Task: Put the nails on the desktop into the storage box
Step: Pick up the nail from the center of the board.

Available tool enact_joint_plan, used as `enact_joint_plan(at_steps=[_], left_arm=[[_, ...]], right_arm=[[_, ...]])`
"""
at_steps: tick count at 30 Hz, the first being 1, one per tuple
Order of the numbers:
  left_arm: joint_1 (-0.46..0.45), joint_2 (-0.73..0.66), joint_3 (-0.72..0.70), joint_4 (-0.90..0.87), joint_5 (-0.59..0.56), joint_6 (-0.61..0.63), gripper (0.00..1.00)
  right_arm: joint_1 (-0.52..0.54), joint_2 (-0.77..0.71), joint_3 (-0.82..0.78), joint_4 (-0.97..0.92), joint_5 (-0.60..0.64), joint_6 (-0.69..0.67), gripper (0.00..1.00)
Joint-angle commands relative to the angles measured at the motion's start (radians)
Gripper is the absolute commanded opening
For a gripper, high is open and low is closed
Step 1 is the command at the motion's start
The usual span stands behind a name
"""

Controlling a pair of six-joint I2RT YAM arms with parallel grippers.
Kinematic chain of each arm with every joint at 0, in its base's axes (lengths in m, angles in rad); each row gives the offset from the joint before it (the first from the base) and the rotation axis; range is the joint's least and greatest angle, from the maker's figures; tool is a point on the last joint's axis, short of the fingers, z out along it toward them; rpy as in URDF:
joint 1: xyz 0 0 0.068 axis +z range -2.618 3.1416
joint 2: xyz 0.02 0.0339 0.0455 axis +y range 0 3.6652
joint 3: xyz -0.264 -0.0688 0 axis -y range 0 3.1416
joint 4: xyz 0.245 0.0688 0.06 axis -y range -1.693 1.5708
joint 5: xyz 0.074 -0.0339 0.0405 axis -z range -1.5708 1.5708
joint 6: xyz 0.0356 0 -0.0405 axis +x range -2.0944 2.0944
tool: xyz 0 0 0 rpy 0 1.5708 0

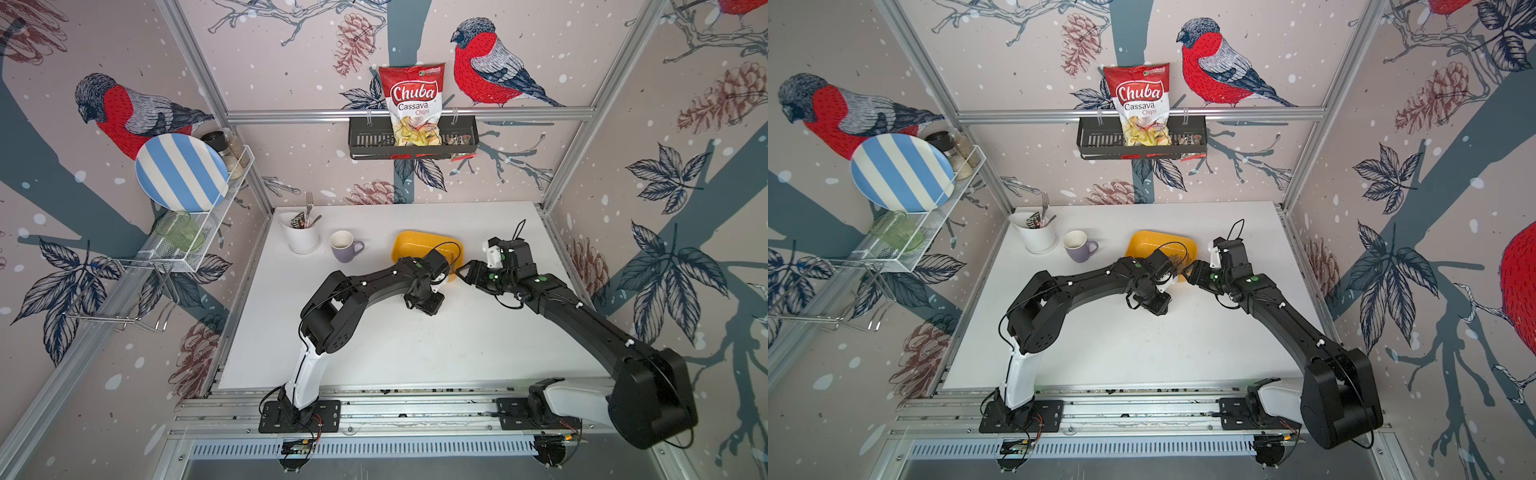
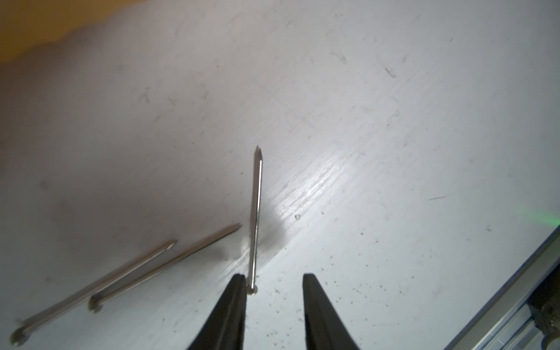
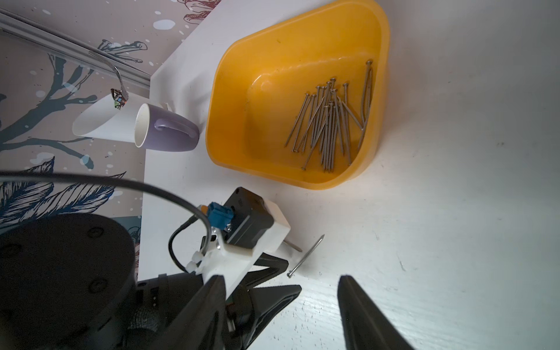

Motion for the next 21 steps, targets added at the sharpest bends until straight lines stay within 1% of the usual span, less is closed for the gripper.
enact_joint_plan(at_steps=[1, 7, 14, 21], left_arm=[[-0.007, 0.012, 0.004, -0.019, -0.02, 0.016, 0.35], [-0.01, 0.045, 0.015, -0.038, -0.049, 0.025, 0.35], [-0.026, 0.061, -0.006, -0.064, -0.119, 0.041, 0.35], [-0.095, 0.096, -0.011, -0.117, -0.286, 0.072, 0.34]], right_arm=[[0.0, -0.005, -0.004, 0.028, 0.002, 0.012, 0.63], [0.001, -0.005, -0.006, 0.03, -0.001, 0.014, 0.63], [-0.006, -0.035, -0.005, 0.041, 0.004, 0.017, 0.63], [-0.008, -0.044, -0.005, 0.059, 0.017, 0.028, 0.63]])
